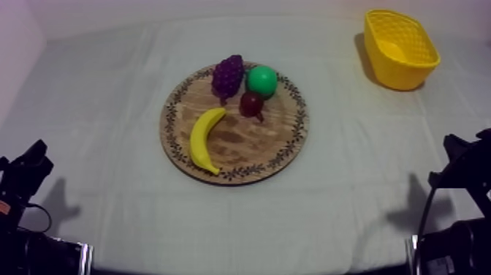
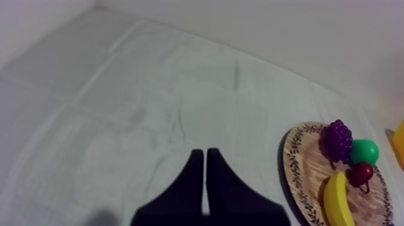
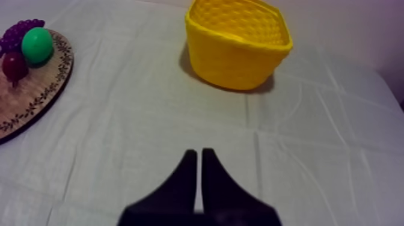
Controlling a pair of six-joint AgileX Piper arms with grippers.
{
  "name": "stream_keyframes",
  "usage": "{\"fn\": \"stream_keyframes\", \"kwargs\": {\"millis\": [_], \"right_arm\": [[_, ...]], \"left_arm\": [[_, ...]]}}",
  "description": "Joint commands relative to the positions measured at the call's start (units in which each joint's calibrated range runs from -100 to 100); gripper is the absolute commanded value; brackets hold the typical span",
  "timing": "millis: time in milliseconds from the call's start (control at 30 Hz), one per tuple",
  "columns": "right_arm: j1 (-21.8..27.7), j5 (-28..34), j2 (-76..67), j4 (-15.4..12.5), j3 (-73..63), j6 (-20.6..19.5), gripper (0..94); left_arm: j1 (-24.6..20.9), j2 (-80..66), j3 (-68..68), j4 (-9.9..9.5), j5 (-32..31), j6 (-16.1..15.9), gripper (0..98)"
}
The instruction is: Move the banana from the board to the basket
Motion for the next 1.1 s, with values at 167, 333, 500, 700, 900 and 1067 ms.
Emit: {"fn": "stream_keyframes", "kwargs": {"millis": [167, 333, 500, 700, 900, 1067], "right_arm": [[-0.01, 0.03, 0.00, -0.03, 0.04, 0.00, 0.4], [-0.01, 0.03, 0.00, -0.03, 0.04, 0.00, 0.4], [-0.01, 0.03, 0.00, -0.03, 0.04, 0.00, 0.4], [-0.01, 0.03, 0.00, -0.03, 0.04, 0.00, 0.4], [-0.11, 0.03, 0.00, -0.03, 0.04, -2.78, 0.4], [-0.16, -0.02, 0.00, -0.03, 0.04, -3.76, 0.4]], "left_arm": [[0.02, -0.03, 0.03, -0.01, 0.01, 0.01, 0.1], [0.02, -0.03, 0.03, -0.01, 0.01, 0.01, 0.1], [0.02, -0.03, 0.03, -0.01, 0.01, 0.01, 0.1], [0.02, -0.03, 0.03, -0.01, 0.01, 0.01, 0.1], [0.02, -0.03, 0.03, -0.01, 0.01, 0.01, 0.1], [0.02, -0.03, 0.03, -0.01, 0.01, 0.01, 0.1]]}}
